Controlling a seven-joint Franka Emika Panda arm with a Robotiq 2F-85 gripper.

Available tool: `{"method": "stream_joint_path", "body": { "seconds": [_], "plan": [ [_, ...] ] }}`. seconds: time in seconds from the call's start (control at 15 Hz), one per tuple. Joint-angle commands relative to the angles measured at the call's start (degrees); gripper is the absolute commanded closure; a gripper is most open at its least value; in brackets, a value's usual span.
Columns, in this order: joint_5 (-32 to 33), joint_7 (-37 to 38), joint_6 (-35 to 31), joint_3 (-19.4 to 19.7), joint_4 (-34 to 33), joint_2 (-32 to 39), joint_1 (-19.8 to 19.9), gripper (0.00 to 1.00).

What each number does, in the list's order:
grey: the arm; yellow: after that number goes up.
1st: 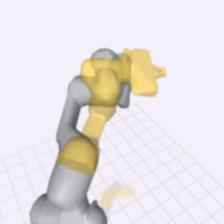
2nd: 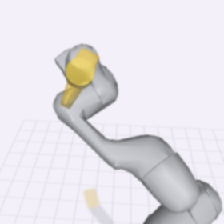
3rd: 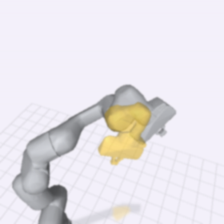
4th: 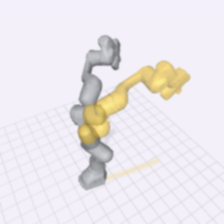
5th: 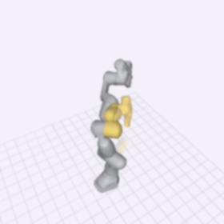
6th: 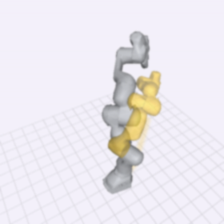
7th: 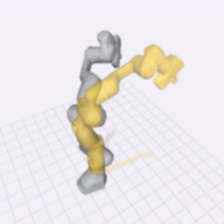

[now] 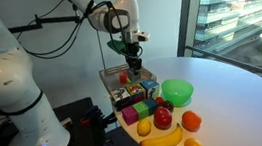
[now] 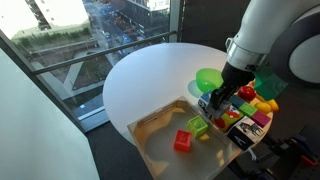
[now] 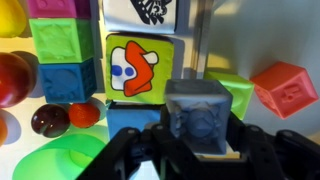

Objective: Put the grey block on the wooden tray

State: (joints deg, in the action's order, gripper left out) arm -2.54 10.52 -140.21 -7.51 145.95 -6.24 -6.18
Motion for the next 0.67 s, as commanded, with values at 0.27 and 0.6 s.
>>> {"method": "stream_joint_path", "body": {
  "seconds": [0.27, 0.6],
  "plan": [
    [-0.6, 5.3, -0.3, -1.5, -10.4, 10.9, -2.4, 0.72],
    [0.7, 9.0, -3.2, -0.8, -15.6, 16.2, -3.8, 0.72]
  ]
}}
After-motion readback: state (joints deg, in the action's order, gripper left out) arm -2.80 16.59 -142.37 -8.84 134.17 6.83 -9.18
